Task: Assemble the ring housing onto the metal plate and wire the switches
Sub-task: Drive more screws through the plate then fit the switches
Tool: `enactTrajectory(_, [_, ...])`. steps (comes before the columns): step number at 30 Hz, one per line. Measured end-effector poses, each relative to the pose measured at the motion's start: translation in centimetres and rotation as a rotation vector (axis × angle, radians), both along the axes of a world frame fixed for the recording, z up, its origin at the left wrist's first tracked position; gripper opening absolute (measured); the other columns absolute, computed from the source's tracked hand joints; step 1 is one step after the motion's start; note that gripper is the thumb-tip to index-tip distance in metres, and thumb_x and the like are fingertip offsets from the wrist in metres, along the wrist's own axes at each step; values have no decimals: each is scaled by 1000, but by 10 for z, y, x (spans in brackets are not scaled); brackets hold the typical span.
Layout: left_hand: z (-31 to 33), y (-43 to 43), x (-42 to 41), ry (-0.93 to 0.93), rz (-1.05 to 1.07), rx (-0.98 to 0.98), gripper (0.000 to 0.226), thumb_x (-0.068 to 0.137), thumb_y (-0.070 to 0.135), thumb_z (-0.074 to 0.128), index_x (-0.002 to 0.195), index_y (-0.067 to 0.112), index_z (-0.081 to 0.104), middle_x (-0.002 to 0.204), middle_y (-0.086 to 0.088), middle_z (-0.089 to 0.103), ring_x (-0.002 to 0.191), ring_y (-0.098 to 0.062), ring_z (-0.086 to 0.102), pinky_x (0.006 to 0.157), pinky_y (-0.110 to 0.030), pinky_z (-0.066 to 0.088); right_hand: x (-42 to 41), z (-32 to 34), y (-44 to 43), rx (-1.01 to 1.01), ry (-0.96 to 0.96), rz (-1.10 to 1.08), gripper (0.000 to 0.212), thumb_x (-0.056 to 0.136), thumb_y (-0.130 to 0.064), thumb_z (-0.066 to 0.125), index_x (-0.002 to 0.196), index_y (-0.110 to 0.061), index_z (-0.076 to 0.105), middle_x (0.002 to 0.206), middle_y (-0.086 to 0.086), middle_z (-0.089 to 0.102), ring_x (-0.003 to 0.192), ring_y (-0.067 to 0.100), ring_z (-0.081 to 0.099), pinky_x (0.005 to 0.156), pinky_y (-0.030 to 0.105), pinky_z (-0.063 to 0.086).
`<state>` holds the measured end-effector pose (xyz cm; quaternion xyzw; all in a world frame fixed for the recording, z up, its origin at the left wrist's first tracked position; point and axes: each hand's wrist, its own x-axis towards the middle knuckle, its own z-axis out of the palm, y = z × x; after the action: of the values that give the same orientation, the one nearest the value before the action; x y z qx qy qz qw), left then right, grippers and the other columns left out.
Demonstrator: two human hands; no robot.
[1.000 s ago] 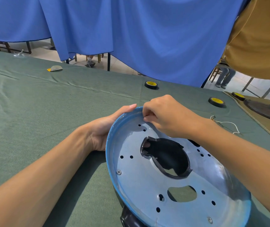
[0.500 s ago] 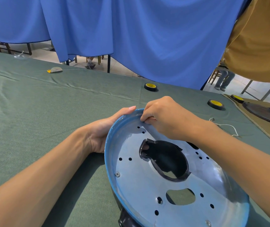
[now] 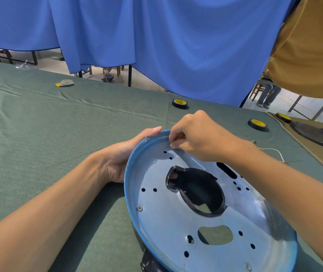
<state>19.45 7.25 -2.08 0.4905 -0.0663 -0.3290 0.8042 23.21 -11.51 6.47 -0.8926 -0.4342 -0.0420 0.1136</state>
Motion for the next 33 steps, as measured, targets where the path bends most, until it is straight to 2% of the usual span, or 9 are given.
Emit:
enactTrajectory(3, [1, -1, -1, -16, -5, 1, 53, 80, 61, 68, 94, 11, 77, 86, -5, 74, 78, -17, 70, 74, -28, 55, 1, 2, -2, 2, 9, 8, 14, 82, -2, 70, 81, -13, 78, 73, -2, 73, 66, 9, 64, 68, 28, 55])
enactTrajectory(7, [2, 0, -1, -7, -33, -14, 52, 81, 61, 67, 92, 11, 78, 85, -5, 75, 77, -16, 71, 74, -28, 55, 3, 1, -2, 13, 60, 4, 24, 80, 6, 67, 84, -15, 79, 74, -4, 71, 60, 0, 62, 59, 6, 47])
enactTrajectory(9, [2, 0, -1, -5, -36, -12, 52, 82, 61, 65, 91, 11, 78, 85, -5, 75, 77, -16, 71, 74, -28, 55, 4, -1, 0, 17, 66, -12, 23, 80, 6, 68, 85, -14, 79, 70, -9, 67, 62, -5, 61, 58, 3, 45])
enactTrajectory(12, [2, 0, -1, -3, 0, 7, 50, 76, 60, 71, 87, 12, 78, 81, -5, 74, 73, -16, 70, 70, -27, 55, 5, 0, 2, 48, 84, -45, 14, 80, -3, 73, 82, -15, 80, 59, -19, 60, 60, -4, 61, 56, 7, 47])
enactTrajectory(15, [2, 0, -1, 13, 12, 1, 53, 75, 59, 73, 93, 10, 77, 86, -7, 74, 76, -18, 70, 73, -29, 55, 4, -1, 2, 56, 69, -70, 5, 83, -15, 74, 80, -14, 79, 53, -19, 56, 55, 1, 57, 59, 20, 47])
enactTrajectory(22, [2, 0, -1, 29, 25, 1, 55, 74, 58, 75, 96, 8, 75, 87, -9, 73, 76, -19, 69, 74, -31, 56, 4, -1, 5, 30, 22, -78, 17, 85, -28, 73, 74, -15, 75, 57, -6, 61, 59, 13, 56, 59, 29, 48])
enactTrajectory(26, [1, -1, -1, 33, 47, 0, 58, 74, 60, 75, 102, 9, 73, 94, -9, 72, 84, -21, 67, 82, -35, 53, 5, -8, 3, 46, -2, -115, 31, 87, -40, 69, 63, -20, 65, 58, 1, 58, 58, 15, 46, 55, 29, 32])
enactTrajectory(30, [3, -1, -3, 15, 13, -7, 56, 79, 61, 69, 102, 10, 75, 93, -9, 74, 83, -20, 70, 78, -32, 56, 4, -5, 1, -12, -40, -119, 50, 93, -49, 56, 54, -18, 55, 50, 2, 50, 52, 17, 43, 50, 30, 30])
enactTrajectory(33, [2, -3, -4, 54, 29, -11, 60, 80, 65, 66, 105, 10, 74, 99, -9, 73, 91, -22, 69, 86, -36, 53, 10, 5, -5, 114, -135, -78, 39, 91, -43, 62, 64, -15, 64, 54, -5, 52, 55, 11, 45, 54, 27, 33])
